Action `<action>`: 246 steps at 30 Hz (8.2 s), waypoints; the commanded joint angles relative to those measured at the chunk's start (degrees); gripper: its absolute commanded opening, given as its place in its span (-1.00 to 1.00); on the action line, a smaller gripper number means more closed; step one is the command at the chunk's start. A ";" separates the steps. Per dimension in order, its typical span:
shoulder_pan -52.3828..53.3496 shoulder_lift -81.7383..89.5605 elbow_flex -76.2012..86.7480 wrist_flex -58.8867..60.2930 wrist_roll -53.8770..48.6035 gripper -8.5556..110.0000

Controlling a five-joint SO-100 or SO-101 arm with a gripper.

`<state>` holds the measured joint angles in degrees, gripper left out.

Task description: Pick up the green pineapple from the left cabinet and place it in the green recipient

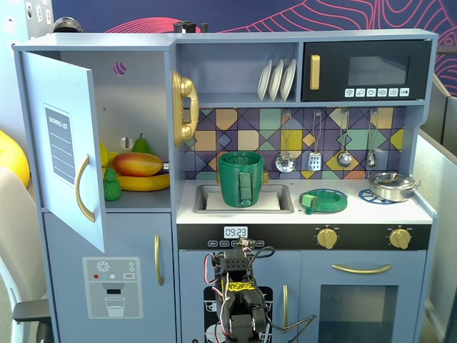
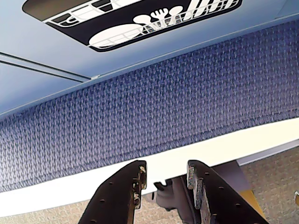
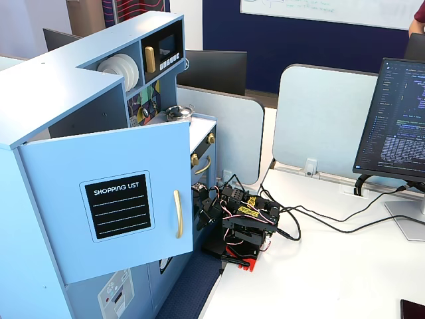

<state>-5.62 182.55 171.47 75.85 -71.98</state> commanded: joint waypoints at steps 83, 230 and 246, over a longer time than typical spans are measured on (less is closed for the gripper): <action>-35.77 -76.03 -67.41 -82.18 -25.49 -0.01; 10.63 -86.48 -103.36 -72.16 -20.04 0.29; 8.44 -70.40 -87.98 -69.87 -16.79 0.22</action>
<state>4.22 101.25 77.17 7.03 -89.74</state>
